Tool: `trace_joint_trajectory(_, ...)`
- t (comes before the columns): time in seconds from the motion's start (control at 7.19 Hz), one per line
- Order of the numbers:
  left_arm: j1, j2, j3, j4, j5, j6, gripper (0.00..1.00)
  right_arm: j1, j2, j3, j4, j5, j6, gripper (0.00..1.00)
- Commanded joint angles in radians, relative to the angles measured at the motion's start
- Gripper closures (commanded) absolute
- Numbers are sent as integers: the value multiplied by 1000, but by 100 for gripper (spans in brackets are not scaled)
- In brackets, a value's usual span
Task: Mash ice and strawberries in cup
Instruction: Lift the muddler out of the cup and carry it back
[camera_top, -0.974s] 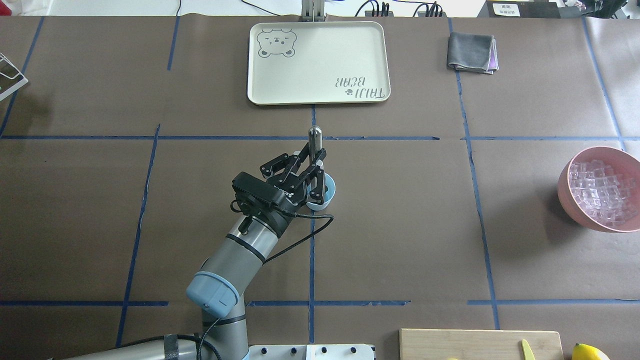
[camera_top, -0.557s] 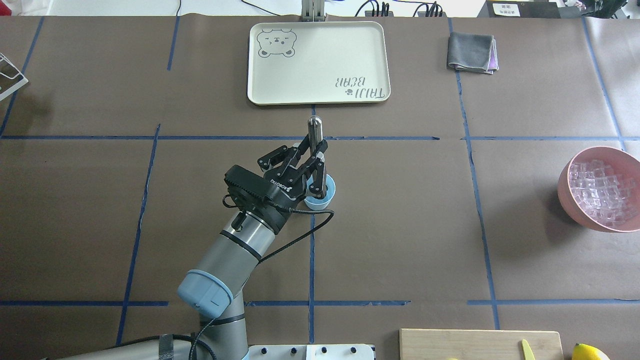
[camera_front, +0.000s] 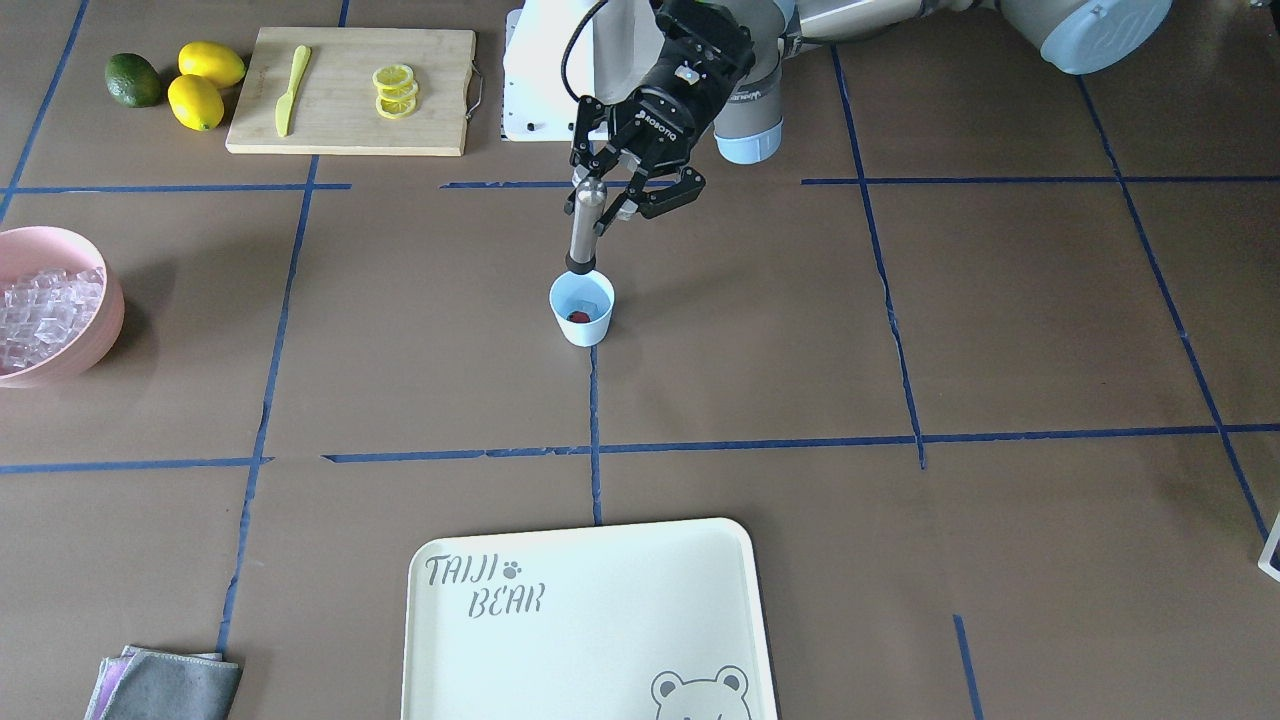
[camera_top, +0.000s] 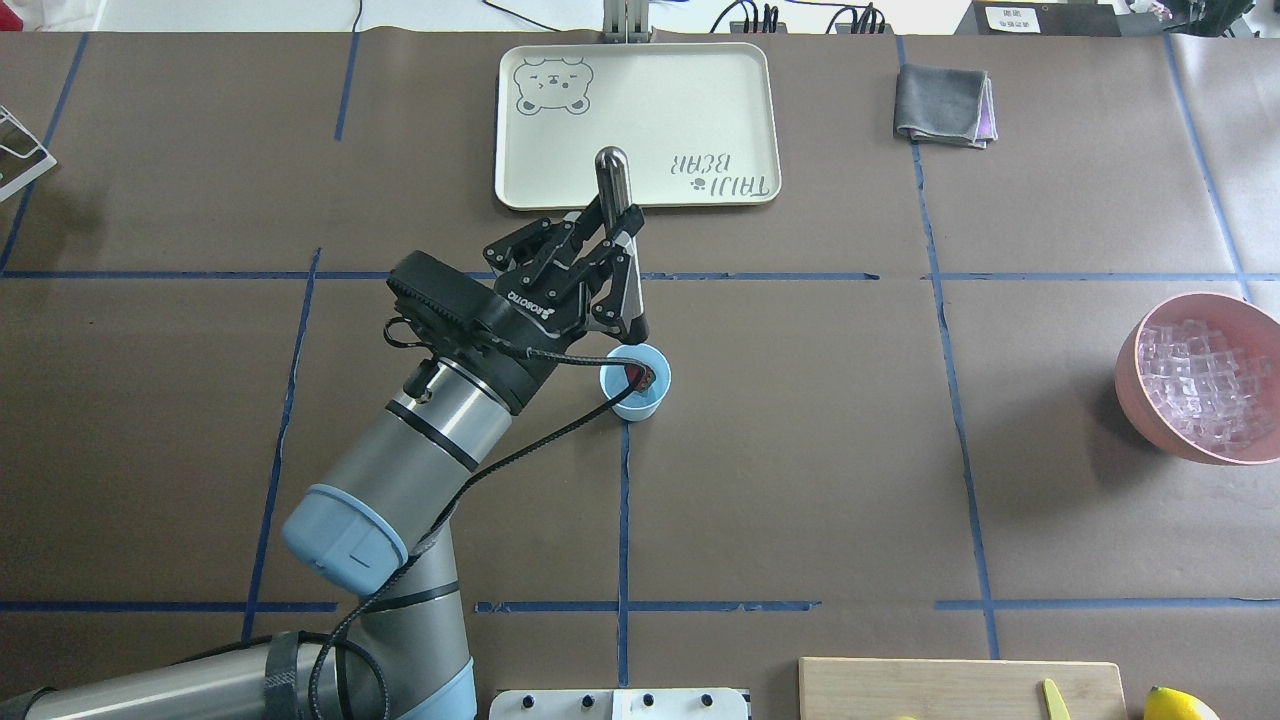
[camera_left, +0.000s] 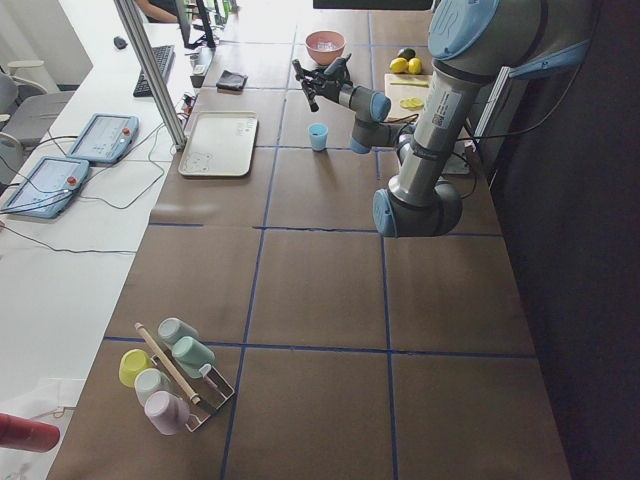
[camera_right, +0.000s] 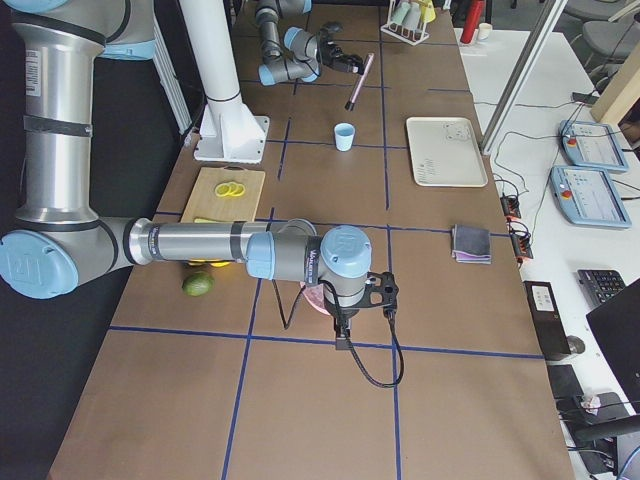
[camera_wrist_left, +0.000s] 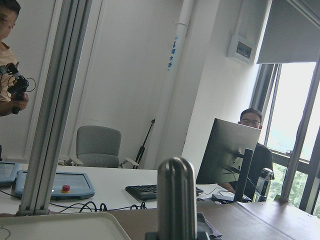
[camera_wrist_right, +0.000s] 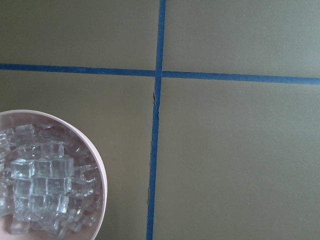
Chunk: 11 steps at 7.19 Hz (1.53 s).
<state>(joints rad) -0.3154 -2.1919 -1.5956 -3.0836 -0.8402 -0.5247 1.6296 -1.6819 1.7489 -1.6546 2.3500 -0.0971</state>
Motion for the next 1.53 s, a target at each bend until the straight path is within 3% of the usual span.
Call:
trace_joint_trajectory(0.0, -107, 64, -56, 110, -110, -211, 100, -1, 10, -3, 4, -5, 4, 1)
trace_joint_trajectory(0.28, -302, 196, -55, 153, -398, -445, 100, -4, 13, -6, 6, -6, 7, 1)
trace_joint_trajectory(0.56, -549, 257, -53, 337, -795, -611, 100, -4, 28, -3, 6, -5, 10, 1)
trace_joint_trajectory(1.11, -634, 404, -38, 482, -1156, -805, 100, -30, 30, -5, 6, -2, 10, 1)
trace_joint_trajectory(1.39, -739, 501, -37, 537, -1403, -834, 100, -37, 54, -2, 6, -2, 11, 1)
